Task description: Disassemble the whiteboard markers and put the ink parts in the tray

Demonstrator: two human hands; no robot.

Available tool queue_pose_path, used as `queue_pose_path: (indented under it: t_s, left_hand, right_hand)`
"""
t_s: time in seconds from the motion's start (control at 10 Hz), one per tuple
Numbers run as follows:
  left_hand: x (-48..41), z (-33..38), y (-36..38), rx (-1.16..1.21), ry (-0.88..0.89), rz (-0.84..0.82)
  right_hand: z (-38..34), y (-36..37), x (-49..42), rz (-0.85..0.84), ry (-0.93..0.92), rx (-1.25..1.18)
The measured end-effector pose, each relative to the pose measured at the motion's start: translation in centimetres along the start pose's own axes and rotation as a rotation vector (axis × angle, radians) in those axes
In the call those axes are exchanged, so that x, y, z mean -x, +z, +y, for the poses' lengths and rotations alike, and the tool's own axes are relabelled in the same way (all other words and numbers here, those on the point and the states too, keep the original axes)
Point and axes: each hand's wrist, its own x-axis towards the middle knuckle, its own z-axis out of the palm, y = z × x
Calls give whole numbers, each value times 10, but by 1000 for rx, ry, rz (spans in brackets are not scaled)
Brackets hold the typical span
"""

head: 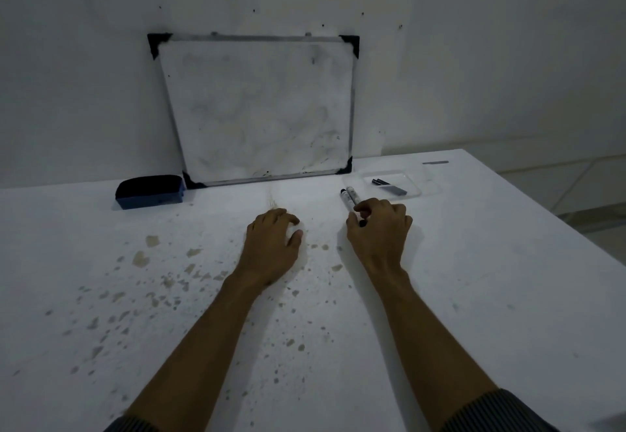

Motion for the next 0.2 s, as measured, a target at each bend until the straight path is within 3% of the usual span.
queue_pose_path:
  t_s: [0.2]
  left_hand:
    - [-2, 8, -43, 466, -252, -97]
  right_hand:
    - [-21, -40, -5, -218, 120, -329]
